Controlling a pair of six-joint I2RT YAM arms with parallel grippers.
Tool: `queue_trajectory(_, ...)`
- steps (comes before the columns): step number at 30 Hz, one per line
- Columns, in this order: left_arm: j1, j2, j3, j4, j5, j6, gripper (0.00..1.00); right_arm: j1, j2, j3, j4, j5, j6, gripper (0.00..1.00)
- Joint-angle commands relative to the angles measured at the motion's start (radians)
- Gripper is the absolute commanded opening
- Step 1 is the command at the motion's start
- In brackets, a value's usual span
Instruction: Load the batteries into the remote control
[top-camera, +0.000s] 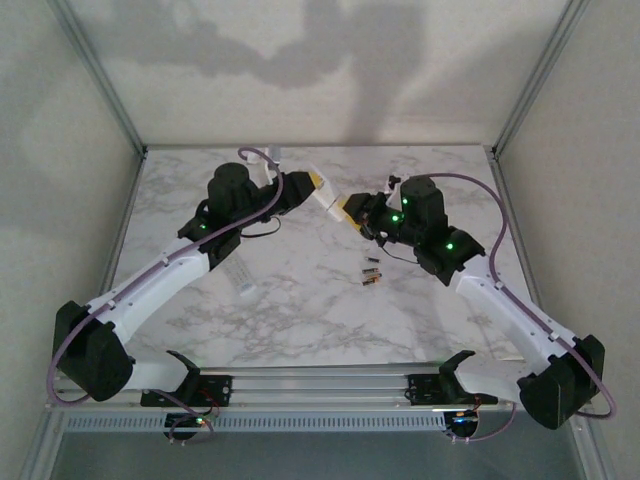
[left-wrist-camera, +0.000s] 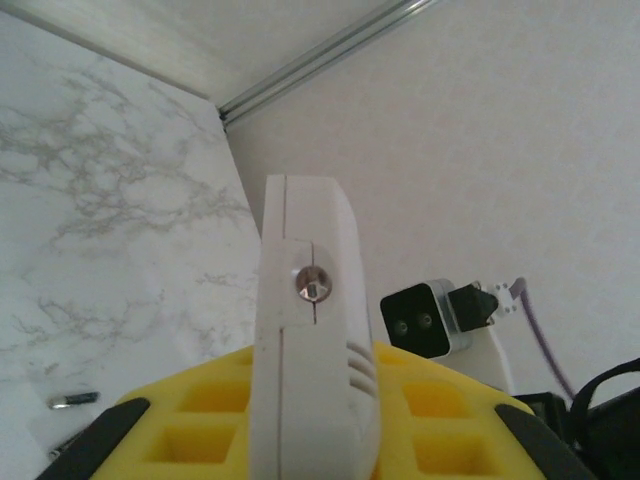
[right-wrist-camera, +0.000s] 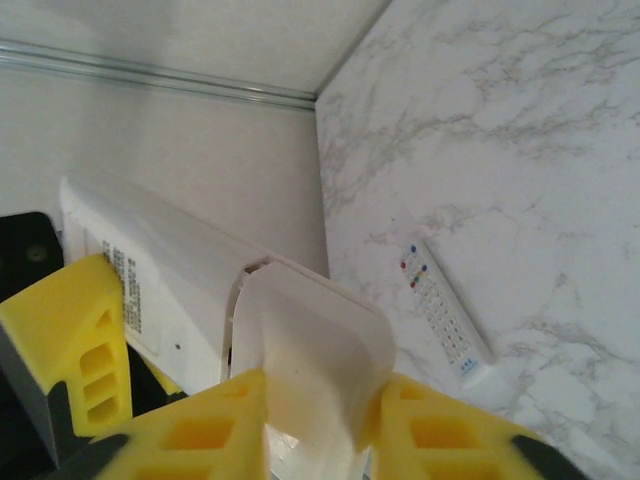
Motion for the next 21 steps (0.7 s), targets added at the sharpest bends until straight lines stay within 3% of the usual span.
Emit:
queue_trajectory(1, 0.009, -0.021, 0.002, 0.248, 0.085, -0.171, 0.0, 0.012, -0.022, -0.064, -0.006, -0.018, 0.009, 0.18)
queue_trajectory(4, 0.043, -0.03, -0.032, 0.29, 0.079, -0.243, 0.0, 0.009, -0.069, -0.088, -0.016, 0.005, 0.004, 0.1)
queue_trajectory(8, 0.057, -0.043, -0.055, 0.293, 0.064, -0.239, 0.0, 0.0, -0.114, -0.116, -0.014, 0.017, -0.005, 0.0)
queue_trajectory(21, 0.133, -0.046, -0.147, 0.344, 0.049, -0.302, 0.0, -0.009, -0.253, -0.228, 0.071, 0.063, 0.027, 0.0)
